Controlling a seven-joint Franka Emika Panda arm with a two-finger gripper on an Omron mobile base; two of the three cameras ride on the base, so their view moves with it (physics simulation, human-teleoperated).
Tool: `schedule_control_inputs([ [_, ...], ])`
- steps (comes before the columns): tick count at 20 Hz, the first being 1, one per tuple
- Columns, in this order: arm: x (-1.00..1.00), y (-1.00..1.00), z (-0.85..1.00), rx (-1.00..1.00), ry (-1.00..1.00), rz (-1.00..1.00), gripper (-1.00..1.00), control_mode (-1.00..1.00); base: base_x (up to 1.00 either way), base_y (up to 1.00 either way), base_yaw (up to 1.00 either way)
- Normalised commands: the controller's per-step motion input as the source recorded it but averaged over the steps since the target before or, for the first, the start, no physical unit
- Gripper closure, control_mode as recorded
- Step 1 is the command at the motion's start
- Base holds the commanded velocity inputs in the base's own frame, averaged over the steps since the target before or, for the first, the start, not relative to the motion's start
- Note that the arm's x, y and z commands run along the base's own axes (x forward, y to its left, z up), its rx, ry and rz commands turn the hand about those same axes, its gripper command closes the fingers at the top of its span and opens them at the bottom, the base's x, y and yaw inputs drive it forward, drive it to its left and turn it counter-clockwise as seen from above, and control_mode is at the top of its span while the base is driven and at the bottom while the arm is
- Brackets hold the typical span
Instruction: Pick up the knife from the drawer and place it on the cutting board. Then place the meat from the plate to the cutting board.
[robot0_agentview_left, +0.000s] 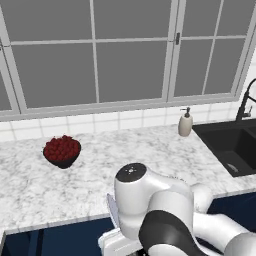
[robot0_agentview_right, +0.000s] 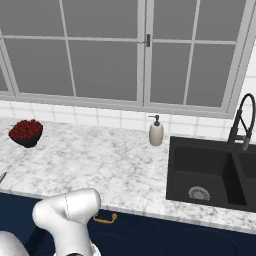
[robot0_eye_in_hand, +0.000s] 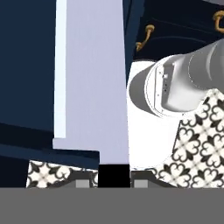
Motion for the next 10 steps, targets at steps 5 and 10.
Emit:
schedule_control_inputs([
  [5,0.69,-0.6,0.32,0.0,0.0,-0.2,1.0,-1.0,0.0,0.0,0.0],
  [10,0.65,-0.25,0.16,0.0,0.0,-0.14,1.0,-1.0,0.0,0.0,0.0],
])
